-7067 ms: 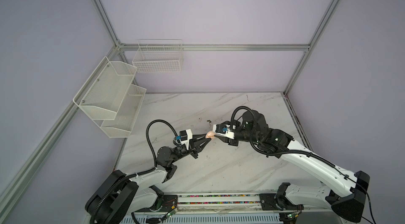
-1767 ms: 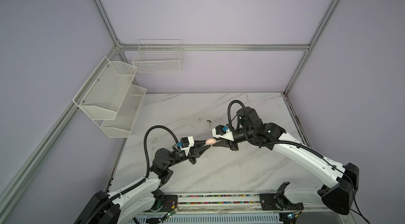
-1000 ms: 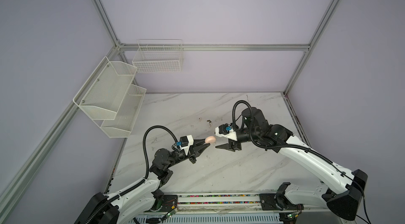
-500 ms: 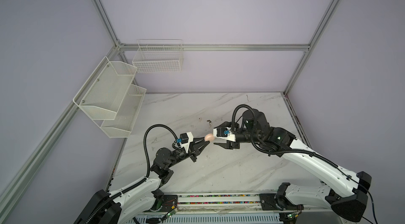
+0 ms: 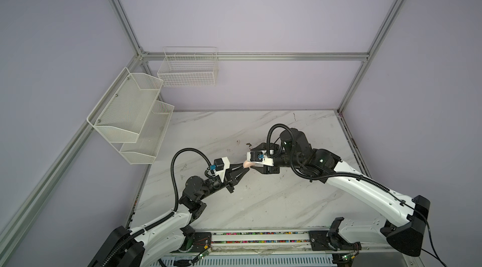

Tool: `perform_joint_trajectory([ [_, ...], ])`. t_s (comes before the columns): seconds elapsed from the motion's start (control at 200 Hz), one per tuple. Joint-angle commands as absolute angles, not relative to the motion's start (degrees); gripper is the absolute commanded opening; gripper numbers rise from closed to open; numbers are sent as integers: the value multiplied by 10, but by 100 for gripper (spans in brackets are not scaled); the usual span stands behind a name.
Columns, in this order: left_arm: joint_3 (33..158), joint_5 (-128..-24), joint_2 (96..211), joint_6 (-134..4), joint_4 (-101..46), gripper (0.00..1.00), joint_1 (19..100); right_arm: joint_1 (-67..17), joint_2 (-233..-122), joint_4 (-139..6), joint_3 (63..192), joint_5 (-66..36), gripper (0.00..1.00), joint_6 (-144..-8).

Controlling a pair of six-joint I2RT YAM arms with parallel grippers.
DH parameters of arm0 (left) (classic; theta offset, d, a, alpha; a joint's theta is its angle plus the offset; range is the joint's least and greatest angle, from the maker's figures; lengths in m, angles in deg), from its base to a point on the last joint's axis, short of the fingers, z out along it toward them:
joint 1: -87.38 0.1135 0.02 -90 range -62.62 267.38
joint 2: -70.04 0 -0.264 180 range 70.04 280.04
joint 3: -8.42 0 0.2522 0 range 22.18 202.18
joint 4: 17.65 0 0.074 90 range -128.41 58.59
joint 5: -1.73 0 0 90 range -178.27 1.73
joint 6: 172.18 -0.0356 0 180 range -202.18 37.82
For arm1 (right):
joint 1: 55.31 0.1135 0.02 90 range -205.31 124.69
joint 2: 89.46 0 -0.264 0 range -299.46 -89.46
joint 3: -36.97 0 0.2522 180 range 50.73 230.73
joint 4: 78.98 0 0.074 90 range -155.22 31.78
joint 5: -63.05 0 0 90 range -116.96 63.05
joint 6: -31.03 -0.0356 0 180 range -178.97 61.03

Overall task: Insert wireless bluetooth earbuds into charging case
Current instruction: Open the charging case.

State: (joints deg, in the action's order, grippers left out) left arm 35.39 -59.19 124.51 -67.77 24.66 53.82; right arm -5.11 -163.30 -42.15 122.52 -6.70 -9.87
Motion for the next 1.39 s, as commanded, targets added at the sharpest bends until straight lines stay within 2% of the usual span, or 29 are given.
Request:
perform_joint_trajectory([
  [0.0,350,-585,1241,-672,274,0,535,-49,-1633,-442,1245,-81,64,-90],
  [1.145,335,-582,1225,-671,274,0,535,-50,-1651,-441,1279,-128,62,-108],
  [1.245,335,-588,1220,-674,273,0,535,-50,-1637,-426,1310,-128,61,-134],
  [1.39,335,-627,1199,-674,273,0,536,-50,-1583,-442,1336,-192,59,-270],
])
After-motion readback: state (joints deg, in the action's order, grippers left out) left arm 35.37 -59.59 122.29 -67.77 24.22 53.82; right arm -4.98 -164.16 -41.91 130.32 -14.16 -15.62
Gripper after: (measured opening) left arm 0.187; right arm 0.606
